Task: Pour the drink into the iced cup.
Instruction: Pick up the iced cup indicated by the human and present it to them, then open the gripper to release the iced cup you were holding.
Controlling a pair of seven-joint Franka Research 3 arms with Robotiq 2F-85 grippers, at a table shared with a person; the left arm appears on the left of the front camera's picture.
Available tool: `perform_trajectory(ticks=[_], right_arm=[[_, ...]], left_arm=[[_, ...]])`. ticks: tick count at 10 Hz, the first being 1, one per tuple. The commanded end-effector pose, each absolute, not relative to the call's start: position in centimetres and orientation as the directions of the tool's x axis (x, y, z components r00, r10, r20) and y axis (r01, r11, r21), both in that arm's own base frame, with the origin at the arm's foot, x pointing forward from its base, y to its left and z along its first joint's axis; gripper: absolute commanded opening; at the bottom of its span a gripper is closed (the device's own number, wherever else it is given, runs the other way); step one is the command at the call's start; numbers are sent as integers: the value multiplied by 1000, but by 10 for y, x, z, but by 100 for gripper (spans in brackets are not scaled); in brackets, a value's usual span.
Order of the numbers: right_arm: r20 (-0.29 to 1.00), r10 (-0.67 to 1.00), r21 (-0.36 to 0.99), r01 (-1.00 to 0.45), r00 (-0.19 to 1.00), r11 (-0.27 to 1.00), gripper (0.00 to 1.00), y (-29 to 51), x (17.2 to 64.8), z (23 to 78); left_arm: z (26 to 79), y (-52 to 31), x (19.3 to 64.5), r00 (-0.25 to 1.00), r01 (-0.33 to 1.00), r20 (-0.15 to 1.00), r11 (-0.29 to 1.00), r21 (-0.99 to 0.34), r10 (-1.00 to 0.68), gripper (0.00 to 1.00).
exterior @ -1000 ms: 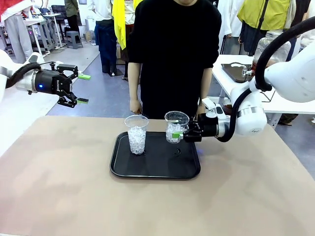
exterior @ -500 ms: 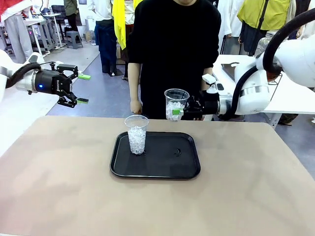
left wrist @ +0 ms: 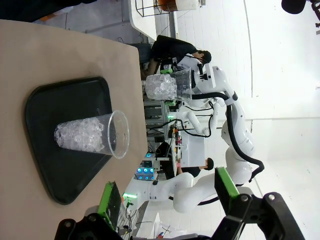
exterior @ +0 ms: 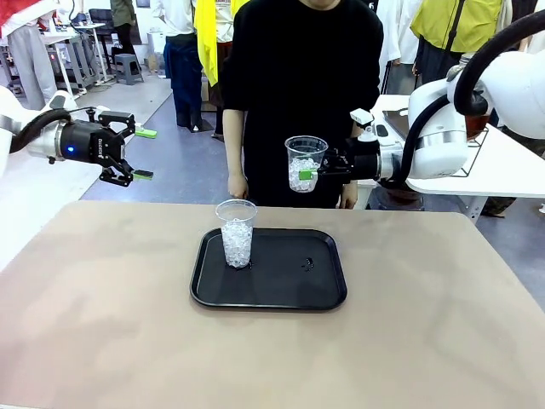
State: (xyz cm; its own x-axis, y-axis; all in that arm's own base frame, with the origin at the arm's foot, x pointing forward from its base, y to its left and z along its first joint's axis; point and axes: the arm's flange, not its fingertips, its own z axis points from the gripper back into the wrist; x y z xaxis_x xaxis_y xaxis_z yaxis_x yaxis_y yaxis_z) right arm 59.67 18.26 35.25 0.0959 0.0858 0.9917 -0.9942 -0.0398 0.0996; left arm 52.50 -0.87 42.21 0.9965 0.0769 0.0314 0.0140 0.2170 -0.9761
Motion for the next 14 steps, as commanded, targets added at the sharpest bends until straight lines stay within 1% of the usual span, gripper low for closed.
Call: perform_trajectory(ticks=[1, 14], right_arm=[[992, 85, 94, -995, 90, -42, 78, 183, 594, 351], [992, 85, 94, -995, 90, -42, 78, 183, 594, 351]], left_arm=[[424, -8, 525, 996, 22, 40, 212, -977, 80, 100], [424, -8, 525, 996, 22, 40, 212, -977, 80, 100]])
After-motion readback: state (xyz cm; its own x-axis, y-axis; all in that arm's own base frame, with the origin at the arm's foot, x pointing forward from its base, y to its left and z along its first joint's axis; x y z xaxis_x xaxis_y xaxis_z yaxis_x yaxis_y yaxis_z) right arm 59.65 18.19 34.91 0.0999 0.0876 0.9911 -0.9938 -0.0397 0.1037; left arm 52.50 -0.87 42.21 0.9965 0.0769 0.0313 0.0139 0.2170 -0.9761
